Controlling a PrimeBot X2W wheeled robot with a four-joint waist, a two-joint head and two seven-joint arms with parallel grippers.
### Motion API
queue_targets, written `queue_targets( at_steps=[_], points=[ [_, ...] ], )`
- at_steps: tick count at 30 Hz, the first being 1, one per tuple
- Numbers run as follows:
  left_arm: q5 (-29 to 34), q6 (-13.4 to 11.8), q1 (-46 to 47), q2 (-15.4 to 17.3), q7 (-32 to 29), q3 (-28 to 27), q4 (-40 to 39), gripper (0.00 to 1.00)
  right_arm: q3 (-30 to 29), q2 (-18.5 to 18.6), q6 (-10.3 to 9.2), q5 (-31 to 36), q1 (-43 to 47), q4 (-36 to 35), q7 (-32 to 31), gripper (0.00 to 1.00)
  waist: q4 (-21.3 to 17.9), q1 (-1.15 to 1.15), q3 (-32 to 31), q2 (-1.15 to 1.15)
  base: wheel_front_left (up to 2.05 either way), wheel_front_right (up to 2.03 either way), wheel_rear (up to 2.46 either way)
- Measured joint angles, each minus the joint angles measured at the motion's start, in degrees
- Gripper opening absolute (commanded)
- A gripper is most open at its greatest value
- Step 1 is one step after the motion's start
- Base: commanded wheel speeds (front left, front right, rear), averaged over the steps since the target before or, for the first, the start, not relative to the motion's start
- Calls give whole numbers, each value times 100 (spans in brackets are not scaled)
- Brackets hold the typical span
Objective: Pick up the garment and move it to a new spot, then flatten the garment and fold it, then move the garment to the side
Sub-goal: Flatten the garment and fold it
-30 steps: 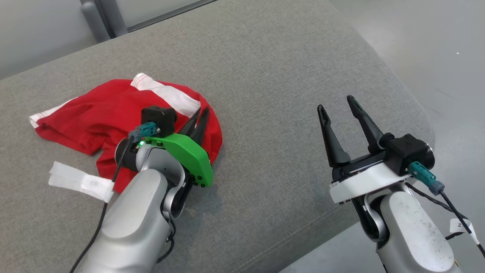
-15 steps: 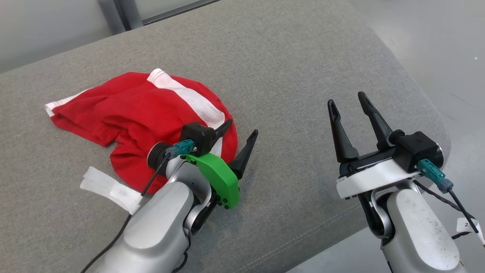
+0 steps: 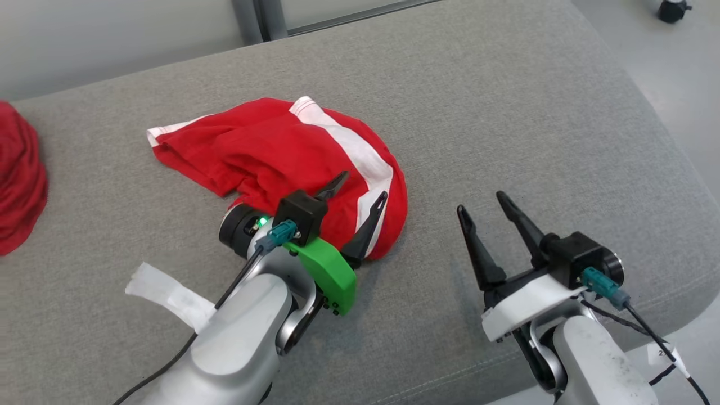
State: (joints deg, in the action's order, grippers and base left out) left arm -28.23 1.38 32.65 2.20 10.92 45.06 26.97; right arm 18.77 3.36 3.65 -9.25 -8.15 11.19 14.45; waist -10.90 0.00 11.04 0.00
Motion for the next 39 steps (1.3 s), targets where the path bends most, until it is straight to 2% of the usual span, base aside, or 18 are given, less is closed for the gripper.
queue_targets(
  at_steps=[6, 9, 10, 12, 16, 28, 30, 34, 36, 37, 38, 39],
  points=[
    [-94, -151, -157, 1, 131, -69, -44, 100, 357, -12, 185, -421, 166, 545, 13, 100, 415, 0, -62, 0, 0, 0, 0],
    [-146, -246, -250, 2, 176, -62, -151, 100, 493, -12, 233, -1000, 325, 800, 12, 100, 640, 0, -76, 0, 0, 0, 0],
    [-146, -246, -250, 2, 176, -62, -151, 100, 493, -12, 233, -1000, 325, 800, 12, 100, 640, 0, -76, 0, 0, 0, 0],
    [-202, -265, -316, 2, 183, -45, -212, 100, 686, -14, 257, -1607, 390, 913, 13, 100, 872, 0, -81, 0, 0, 0, 0],
    [-247, -316, -341, 2, 233, -49, -347, 100, 831, -13, 285, -1987, 347, 972, 13, 100, 1185, 0, -77, 0, 0, 0, 0],
    [-315, -394, -458, 3, 283, -108, -500, 100, 976, -8, 286, -2167, -241, 1582, 13, 100, 1899, 0, -61, 0, 0, 0, 0],
    [-331, -400, -459, 3, 299, -112, -538, 100, 948, -7, 227, -2164, -319, 1742, 13, 100, 1983, 0, -49, 0, 0, 0, 0],
    [-336, -411, -475, 3, 301, -133, -568, 100, 778, -3, -29, -2147, -486, 1980, 13, 100, 2104, 0, -10, 0, 0, 0, 0],
    [-336, -450, -512, 3, 304, -204, -566, 100, 782, 1, -49, -2146, -583, 2057, 13, 100, 2139, 0, 6, 0, 0, 0, 0],
    [-336, -450, -527, 9, 327, -220, -565, 100, 786, 2, -76, -2146, -627, 2085, 13, 87, 2148, 0, 11, 0, 0, 0, 0],
    [-336, -450, -543, 10, 327, -229, -565, 100, 794, 3, -78, -2143, -668, 2118, 13, 55, 2154, 0, 13, 0, 0, 0, 0],
    [-336, -450, -560, 10, 327, -232, -567, 100, 812, 0, -116, -2112, -704, 2149, 13, 43, 2158, 0, 12, 0, 0, 0, 0]
  ],
)
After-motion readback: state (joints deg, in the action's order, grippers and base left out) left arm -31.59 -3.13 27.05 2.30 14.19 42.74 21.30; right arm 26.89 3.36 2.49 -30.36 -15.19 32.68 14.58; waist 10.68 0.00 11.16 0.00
